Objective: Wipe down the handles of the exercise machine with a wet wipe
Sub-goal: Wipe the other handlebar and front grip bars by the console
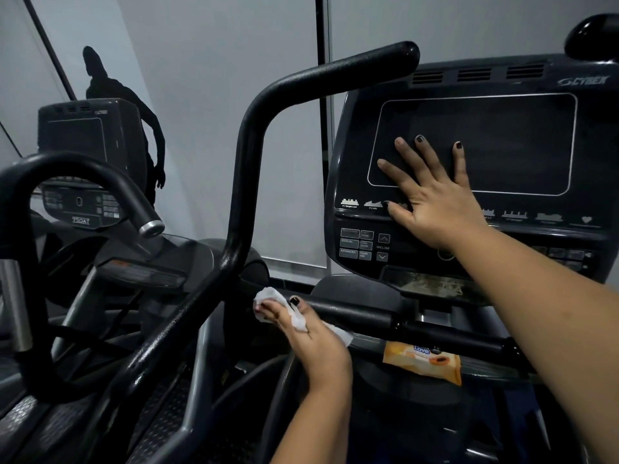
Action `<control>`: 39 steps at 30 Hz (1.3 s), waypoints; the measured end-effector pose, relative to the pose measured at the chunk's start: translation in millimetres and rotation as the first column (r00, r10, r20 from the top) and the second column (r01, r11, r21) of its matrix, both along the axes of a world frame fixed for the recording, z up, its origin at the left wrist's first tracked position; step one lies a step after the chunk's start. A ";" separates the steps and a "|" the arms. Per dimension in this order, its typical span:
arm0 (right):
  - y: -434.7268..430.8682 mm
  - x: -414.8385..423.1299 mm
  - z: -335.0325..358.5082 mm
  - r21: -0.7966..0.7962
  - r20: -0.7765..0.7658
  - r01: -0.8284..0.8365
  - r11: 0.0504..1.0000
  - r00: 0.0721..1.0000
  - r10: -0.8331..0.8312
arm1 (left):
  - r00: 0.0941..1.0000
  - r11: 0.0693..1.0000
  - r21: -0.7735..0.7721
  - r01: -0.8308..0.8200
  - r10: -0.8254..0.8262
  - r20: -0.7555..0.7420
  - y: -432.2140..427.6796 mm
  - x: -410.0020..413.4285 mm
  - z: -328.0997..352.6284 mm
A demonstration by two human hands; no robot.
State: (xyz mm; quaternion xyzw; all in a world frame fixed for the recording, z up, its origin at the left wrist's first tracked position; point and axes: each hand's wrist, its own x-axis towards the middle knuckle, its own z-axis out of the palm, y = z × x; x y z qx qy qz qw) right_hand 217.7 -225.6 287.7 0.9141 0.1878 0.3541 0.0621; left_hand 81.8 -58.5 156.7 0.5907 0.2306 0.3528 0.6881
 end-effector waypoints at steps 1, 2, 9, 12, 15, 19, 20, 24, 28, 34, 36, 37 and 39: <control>0.1 0.1 -0.2 0.000 0.001 0.001 1.000 1.000 -0.001 | 1.000 0.999 -0.030 -0.028 0.028 -0.007 -2.2 5.4 8.9; 0.1 0.1 -0.6 -0.001 0.002 0.002 1.000 1.000 -0.002 | 0.998 0.996 -0.055 -0.063 0.062 -0.017 -3.2 11.9 15.6; -0.3 0.5 -0.6 -0.005 0.012 0.004 1.000 1.000 -0.003 | 0.981 0.955 -0.224 -0.196 0.191 -0.043 13.5 36.3 20.0; -0.1 1.1 -0.9 -0.003 0.015 0.001 1.000 1.000 -0.001 | 0.977 0.913 -0.349 -0.213 0.208 -0.052 34.8 47.4 7.7; 0.2 1.4 -1.3 -0.007 0.015 0.008 1.000 1.000 -0.008 | 0.986 0.850 -0.505 -0.150 0.169 -0.009 60.7 52.0 -0.3; 0.0 2.4 -1.1 -0.008 0.021 0.006 1.000 1.000 -0.006 | 0.985 0.857 -0.493 0.149 -0.084 0.152 91.2 48.2 -9.9; -0.1 2.5 -1.2 -0.008 0.021 0.007 1.000 1.000 -0.006 | 0.964 0.829 -0.499 0.253 -0.176 0.197 96.9 45.7 -8.5; 0.3 2.2 -1.4 -0.007 0.015 0.002 1.000 1.000 -0.001 | 0.920 0.769 -0.505 0.393 -0.334 0.207 107.3 47.1 -8.3; 1.0 2.1 -1.3 0.004 0.014 -0.006 1.000 1.000 0.006 | 0.973 0.798 -0.567 0.204 -0.098 0.211 96.2 49.5 -14.1; 0.5 -0.4 0.9 -0.010 -0.007 0.007 1.000 1.000 -0.008 | 0.957 0.833 -0.510 0.214 -0.074 0.281 57.3 29.7 -26.0; 0.5 -0.6 1.2 -0.009 -0.009 0.003 1.000 1.000 -0.003 | 0.900 0.790 -0.486 0.375 -0.184 0.394 72.5 25.1 -42.4; 0.5 -0.4 0.9 -0.009 -0.010 0.005 1.000 1.000 -0.005 | 0.866 0.745 -0.494 0.448 -0.224 0.447 83.3 23.7 -50.2; -0.2 0.2 1.4 -0.010 -0.010 0.006 1.000 1.000 -0.006 | 0.854 0.699 -0.521 0.490 -0.265 0.448 93.8 14.2 -55.5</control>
